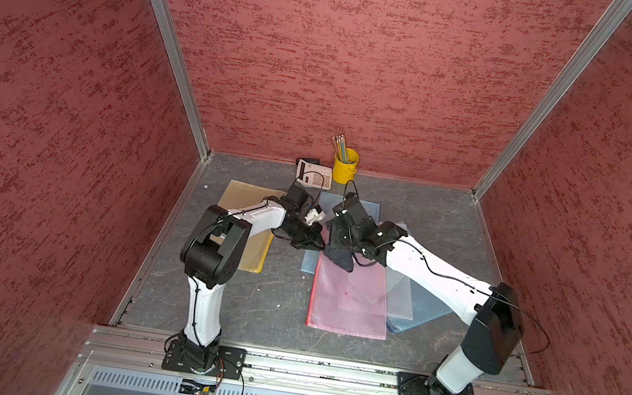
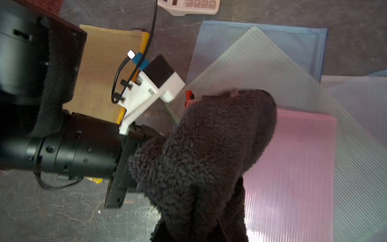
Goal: Wipe the document bag
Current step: Wipe the dirt from the document bag.
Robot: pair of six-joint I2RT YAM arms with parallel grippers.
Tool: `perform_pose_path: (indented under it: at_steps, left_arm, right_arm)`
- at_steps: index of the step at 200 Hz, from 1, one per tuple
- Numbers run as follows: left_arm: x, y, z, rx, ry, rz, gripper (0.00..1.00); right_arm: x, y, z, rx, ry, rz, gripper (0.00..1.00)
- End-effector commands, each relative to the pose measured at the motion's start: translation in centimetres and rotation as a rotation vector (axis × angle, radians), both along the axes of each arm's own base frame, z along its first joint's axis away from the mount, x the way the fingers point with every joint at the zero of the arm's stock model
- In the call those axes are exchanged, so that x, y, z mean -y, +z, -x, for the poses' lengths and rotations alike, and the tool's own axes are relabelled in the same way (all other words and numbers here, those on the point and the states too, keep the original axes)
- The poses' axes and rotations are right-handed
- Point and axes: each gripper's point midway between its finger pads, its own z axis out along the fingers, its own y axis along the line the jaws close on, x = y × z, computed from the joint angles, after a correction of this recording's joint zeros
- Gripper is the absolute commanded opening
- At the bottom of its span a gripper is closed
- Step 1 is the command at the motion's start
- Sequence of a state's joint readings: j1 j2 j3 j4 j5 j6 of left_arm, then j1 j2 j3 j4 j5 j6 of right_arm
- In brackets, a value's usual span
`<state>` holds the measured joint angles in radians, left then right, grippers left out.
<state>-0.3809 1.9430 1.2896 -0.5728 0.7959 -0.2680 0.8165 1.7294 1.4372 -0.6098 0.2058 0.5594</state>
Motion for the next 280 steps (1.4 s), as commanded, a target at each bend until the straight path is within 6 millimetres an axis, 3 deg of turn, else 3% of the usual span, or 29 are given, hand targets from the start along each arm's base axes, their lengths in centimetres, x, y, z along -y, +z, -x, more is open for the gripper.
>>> perform_pose_path:
  at_steps: [1, 15, 34, 57, 71, 104, 137, 171, 183, 192, 201, 232, 248, 264, 280]
  left_arm:
    - [-0.2, -1.0, 0.5, -0.021, 0.023, 0.004, 0.0]
    - [-0.1, -1.7, 0.2, -0.024, 0.049, 0.002, 0.0]
    - [-0.4, -2.8, -0.2, -0.029, 0.08, -0.027, 0.0]
    - [-0.6, -3.6, -0.4, -0.044, 0.098, -0.041, 0.0]
    - [-0.6, -3.8, -0.4, -0.051, 0.099, -0.044, 0.0]
    - [-1.1, -4.3, -0.7, -0.084, 0.131, -0.049, 0.0]
    - [-2.3, -5.5, -1.1, -0.139, 0.23, -0.034, 0.0]
    - [-3.0, -5.5, -1.1, -0.148, 0.261, 0.011, 0.0]
    - [-2.9, -5.1, -0.9, -0.136, 0.235, 0.017, 0.0]
    - [-2.9, -4.7, -0.6, -0.13, 0.21, 0.014, 0.0]
    - [-2.8, -4.3, -0.2, -0.124, 0.181, 0.019, 0.0]
    - [-3.2, -3.4, 1.1, -0.1, 0.131, -0.003, 0.0]
    - [-3.4, -3.1, 1.7, -0.092, 0.133, -0.004, 0.0]
    - [-3.5, -3.1, 2.0, -0.089, 0.138, -0.007, 0.0]
    - [-3.6, -3.4, 2.2, -0.088, 0.146, -0.01, 0.0]
  right_arm:
    - [-1.2, -6.8, 0.7, -0.064, 0.091, 0.05, 0.0]
    - [-0.9, -9.5, 1.5, -0.082, 0.082, 0.042, 0.0]
    - [1.0, -13.0, 3.1, -0.105, 0.051, 0.085, 0.0]
    - [3.9, -17.1, 6.4, -0.179, -0.001, 0.142, 0.0]
    - [5.2, -18.4, 8.5, -0.214, -0.042, 0.163, 0.0]
    - [7.9, -20.3, 14.4, -0.262, -0.099, 0.339, 0.0]
    - [9.2, -21.5, 21.3, -0.353, -0.15, 0.406, 0.0]
    - [12.3, -21.4, 27.9, -0.492, -0.209, 0.44, 0.0]
    - [12.5, -20.7, 29.1, -0.524, -0.203, 0.4, 0.0]
    - [12.2, -19.5, 28.7, -0.505, -0.189, 0.365, 0.0]
    - [11.4, -17.4, 27.0, -0.443, -0.175, 0.331, 0.0]
    - [6.1, -8.8, 16.7, -0.19, -0.144, 0.171, 0.0]
    - [2.5, -5.6, 12.3, -0.09, -0.107, 0.097, 0.0]
    - [-0.4, -5.8, 9.6, -0.057, -0.063, 0.083, 0.0]
    - [-1.8, -9.2, 8.5, -0.076, -0.048, 0.105, 0.0]
